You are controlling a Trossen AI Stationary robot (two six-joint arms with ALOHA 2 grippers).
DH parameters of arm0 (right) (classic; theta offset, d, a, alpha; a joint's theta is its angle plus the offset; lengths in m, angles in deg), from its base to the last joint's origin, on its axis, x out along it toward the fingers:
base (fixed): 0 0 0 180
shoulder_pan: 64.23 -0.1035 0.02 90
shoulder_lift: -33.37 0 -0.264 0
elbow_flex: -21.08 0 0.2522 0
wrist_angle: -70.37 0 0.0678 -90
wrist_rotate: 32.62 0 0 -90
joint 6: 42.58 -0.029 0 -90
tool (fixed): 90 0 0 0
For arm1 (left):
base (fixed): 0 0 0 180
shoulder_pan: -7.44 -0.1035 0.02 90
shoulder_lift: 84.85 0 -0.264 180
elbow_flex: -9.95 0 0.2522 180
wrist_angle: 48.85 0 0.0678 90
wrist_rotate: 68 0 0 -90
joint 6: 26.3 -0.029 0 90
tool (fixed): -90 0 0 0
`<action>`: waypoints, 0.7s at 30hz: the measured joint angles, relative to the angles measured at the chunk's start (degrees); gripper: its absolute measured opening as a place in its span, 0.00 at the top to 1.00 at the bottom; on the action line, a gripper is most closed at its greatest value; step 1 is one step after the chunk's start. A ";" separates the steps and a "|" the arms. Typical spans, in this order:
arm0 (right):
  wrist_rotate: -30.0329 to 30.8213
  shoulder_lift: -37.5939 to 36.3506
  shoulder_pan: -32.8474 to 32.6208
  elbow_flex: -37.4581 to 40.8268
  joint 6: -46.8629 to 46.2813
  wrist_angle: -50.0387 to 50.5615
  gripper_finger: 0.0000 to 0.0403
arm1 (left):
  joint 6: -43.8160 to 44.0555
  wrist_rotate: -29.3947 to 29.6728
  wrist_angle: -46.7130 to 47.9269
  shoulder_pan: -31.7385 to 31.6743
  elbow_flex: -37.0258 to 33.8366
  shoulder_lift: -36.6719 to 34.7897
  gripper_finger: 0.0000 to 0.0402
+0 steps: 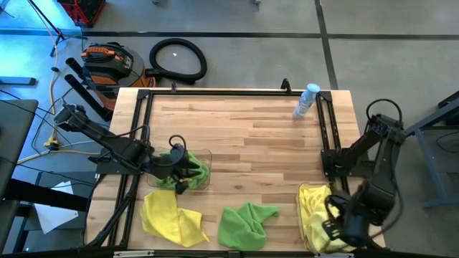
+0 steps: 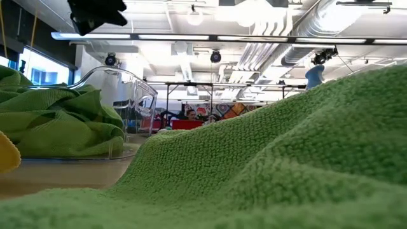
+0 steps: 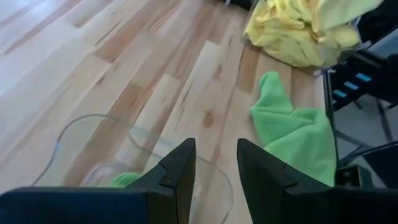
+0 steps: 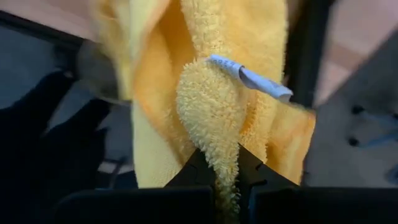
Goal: Sort microfiber towel by color & place in baskets
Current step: Put the yellow towel into the right transparent bin
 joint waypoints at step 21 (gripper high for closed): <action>21.99 9.85 0.41 10.93 13.88 -4.50 1.00 | -4.56 -0.24 -7.13 1.38 13.87 14.80 0.74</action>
